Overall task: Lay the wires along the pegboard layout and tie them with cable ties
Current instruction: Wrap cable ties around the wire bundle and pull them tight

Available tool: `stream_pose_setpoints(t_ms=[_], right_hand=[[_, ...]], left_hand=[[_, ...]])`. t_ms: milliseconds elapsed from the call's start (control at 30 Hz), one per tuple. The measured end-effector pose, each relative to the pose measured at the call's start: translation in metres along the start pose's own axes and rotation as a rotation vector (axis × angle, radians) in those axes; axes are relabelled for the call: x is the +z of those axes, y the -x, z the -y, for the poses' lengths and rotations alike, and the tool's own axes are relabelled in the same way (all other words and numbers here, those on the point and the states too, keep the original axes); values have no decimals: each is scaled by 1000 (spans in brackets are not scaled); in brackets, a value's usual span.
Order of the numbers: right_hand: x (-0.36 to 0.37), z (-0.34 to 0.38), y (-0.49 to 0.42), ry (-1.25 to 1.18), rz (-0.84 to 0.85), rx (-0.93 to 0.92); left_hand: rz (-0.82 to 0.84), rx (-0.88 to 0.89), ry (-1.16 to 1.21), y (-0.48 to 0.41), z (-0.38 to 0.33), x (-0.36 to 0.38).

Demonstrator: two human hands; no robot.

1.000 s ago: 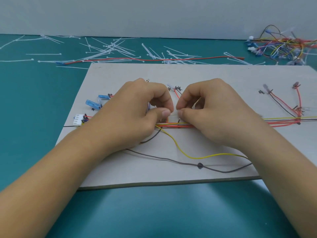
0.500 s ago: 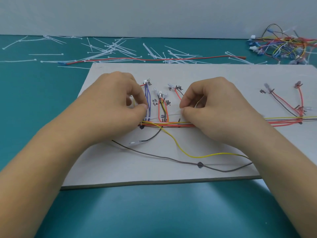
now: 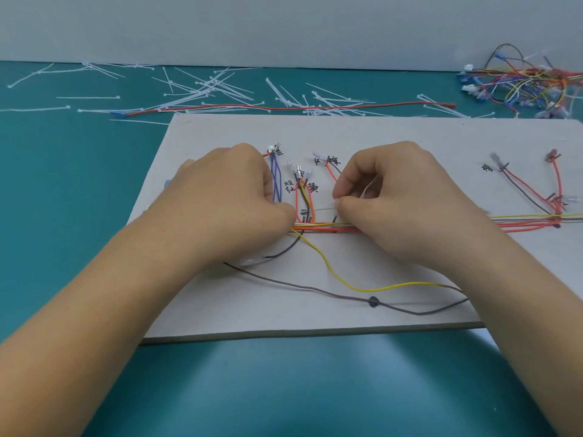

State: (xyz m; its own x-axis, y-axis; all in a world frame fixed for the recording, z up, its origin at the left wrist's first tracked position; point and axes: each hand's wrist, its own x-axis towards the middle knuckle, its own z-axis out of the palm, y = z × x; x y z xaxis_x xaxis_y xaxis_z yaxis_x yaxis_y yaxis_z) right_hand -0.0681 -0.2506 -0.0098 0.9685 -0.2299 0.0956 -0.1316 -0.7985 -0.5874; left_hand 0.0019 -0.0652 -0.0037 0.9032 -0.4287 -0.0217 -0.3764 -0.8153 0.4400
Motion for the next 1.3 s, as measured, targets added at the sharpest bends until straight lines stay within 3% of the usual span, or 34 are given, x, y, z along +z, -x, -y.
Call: stream_pose_setpoints(t_ms=[367, 600, 1300], right_hand=[[1, -1, 0, -16, 10, 4], [4, 0, 2, -1, 16, -27], [5, -9, -3, -81, 25, -32]], left_hand=[[-245, 256, 37, 1, 2, 6], [-152, 358, 337, 3, -3, 2], [-102, 316, 292, -6, 9, 11]])
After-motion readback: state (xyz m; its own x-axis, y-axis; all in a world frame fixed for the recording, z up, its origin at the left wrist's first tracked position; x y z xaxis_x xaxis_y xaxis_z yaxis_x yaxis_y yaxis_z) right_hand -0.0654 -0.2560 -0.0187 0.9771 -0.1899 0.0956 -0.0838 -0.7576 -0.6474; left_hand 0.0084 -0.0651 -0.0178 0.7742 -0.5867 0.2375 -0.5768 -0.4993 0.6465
